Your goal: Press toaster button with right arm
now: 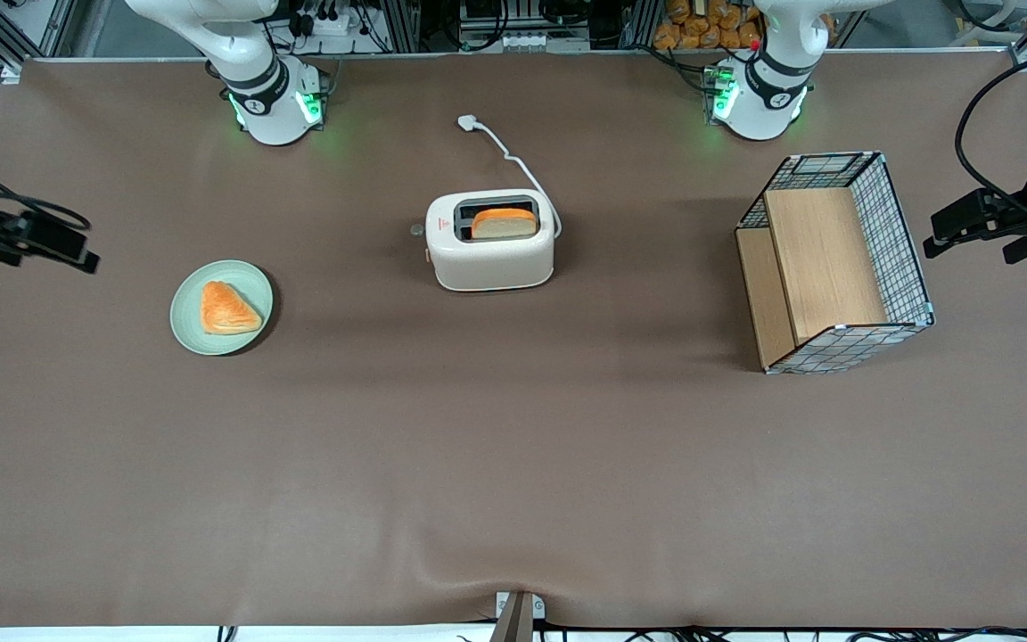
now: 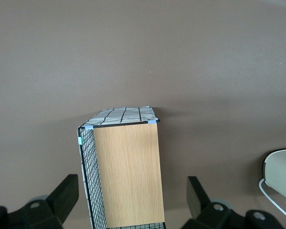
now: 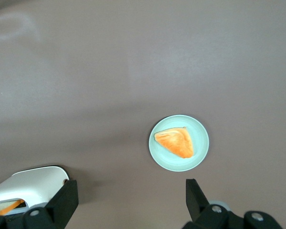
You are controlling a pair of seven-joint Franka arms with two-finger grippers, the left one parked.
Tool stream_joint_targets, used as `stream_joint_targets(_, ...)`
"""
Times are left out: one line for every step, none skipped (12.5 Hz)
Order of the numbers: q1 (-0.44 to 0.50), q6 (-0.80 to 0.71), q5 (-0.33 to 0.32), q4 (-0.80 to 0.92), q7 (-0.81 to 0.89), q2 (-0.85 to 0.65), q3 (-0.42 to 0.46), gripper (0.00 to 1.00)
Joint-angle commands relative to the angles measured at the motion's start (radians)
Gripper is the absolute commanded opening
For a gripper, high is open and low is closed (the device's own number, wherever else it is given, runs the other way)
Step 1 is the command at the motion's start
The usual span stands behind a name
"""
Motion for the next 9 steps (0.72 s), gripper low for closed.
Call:
stream_joint_targets(0.003,0.077,-0.025,-0.200,-0.037,-0.167,-0.009,1.00)
stream_joint_targets(0.002,0.102,-0.027,-0.253,-0.048,-0.206,-0.010,1.00)
stream_joint_targets(0.002,0.119,-0.027,-0.284,-0.074,-0.226,-0.022,1.00)
stream_joint_targets(0.002,0.120,-0.030,-0.276,-0.095,-0.223,-0.027,1.00)
stream_joint_targets(0.000,0.120,-0.054,-0.255,-0.137,-0.215,-0.027,1.00)
stream_joint_targets(0.000,0.120,-0.083,-0.218,-0.158,-0.193,-0.025,1.00)
stream_joint_targets(-0.001,0.113,-0.087,-0.191,-0.158,-0.174,-0.024,1.00)
stream_joint_targets(-0.004,0.107,-0.084,-0.186,-0.160,-0.174,-0.024,1.00)
stream_joint_targets(-0.003,0.099,-0.085,-0.186,-0.158,-0.175,-0.024,1.00)
